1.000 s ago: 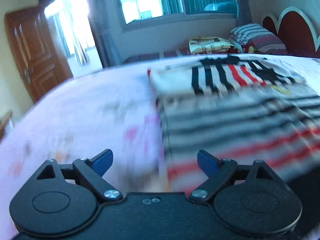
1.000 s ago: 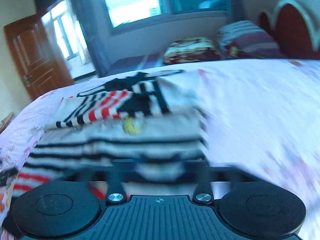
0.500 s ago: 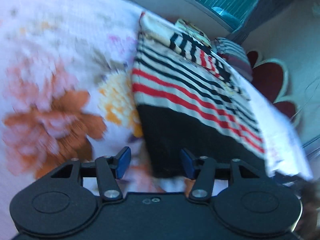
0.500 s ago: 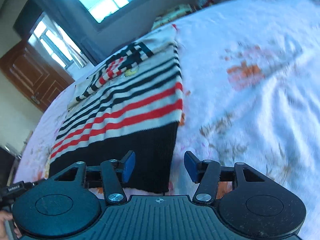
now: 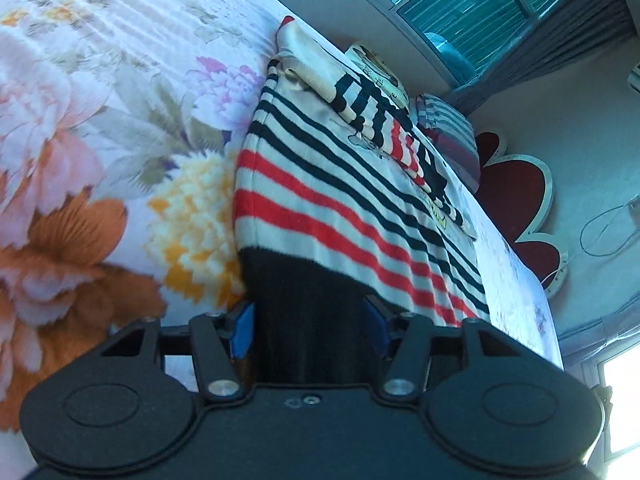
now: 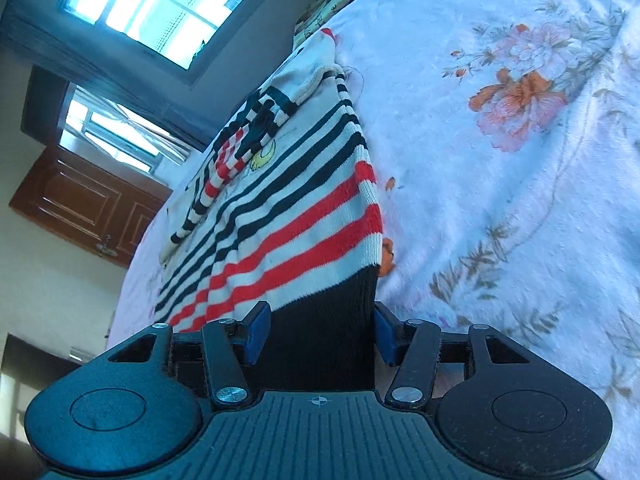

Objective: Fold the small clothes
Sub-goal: 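Grasp the sweater hem with both grippers and lift it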

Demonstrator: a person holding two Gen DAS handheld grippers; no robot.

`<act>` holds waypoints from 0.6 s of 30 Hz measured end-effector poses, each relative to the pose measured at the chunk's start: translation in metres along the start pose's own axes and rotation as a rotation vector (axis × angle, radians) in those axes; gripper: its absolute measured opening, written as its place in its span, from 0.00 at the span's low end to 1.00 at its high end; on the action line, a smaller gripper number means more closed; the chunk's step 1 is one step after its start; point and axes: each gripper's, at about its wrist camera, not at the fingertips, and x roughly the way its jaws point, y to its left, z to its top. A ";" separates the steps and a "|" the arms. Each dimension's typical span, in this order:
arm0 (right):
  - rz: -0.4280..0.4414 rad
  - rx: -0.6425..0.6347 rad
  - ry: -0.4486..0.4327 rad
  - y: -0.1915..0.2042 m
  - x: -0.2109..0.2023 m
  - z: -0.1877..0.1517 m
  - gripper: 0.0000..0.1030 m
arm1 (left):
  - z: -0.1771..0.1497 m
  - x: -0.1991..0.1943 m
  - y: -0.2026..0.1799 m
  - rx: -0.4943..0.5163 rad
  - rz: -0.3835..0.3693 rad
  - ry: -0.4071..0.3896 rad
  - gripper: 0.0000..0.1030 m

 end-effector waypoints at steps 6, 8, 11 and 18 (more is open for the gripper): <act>0.032 -0.037 0.069 0.005 -0.006 -0.013 0.53 | -0.021 -0.012 -0.004 0.052 -0.016 0.012 0.50; 0.042 -0.051 0.075 0.005 -0.011 -0.026 0.53 | -0.028 -0.017 0.002 0.038 -0.037 -0.004 0.50; 0.047 -0.014 0.054 0.001 -0.012 -0.029 0.40 | -0.025 -0.016 0.009 -0.020 -0.054 -0.019 0.47; -0.015 -0.010 0.060 0.005 0.004 -0.015 0.05 | -0.014 -0.008 0.000 0.010 0.036 -0.001 0.06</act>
